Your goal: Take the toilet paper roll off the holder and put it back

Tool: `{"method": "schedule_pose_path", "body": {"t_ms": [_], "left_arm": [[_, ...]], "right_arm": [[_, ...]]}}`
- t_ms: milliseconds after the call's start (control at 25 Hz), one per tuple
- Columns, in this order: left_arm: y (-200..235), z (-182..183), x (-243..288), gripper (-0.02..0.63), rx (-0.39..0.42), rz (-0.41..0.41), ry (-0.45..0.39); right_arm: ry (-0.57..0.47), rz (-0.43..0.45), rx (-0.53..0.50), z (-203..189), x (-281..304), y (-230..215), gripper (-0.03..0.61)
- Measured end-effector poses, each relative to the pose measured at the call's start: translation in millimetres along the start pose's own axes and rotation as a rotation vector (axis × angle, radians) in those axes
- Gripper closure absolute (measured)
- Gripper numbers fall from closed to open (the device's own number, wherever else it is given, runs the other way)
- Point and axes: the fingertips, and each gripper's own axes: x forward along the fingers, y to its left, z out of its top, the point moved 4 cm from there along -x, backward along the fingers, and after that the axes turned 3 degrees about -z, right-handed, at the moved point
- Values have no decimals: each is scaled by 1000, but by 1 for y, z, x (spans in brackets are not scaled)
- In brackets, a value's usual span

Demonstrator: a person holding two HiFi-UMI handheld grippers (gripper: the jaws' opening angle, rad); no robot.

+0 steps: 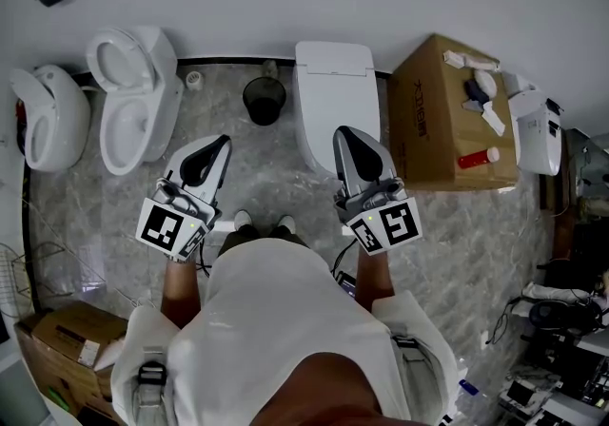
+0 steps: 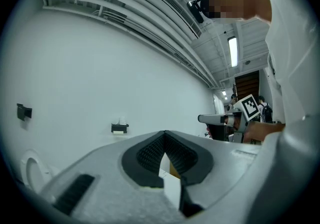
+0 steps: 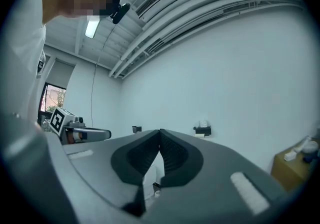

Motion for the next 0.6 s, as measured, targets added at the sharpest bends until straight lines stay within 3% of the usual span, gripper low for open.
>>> {"method": "schedule_pose_path", "body": {"t_ms": [600], "left_arm": [[-14, -7, 51, 611, 13, -5, -6]], "right_arm": [[20, 74, -30, -8, 8, -49, 569]]}}
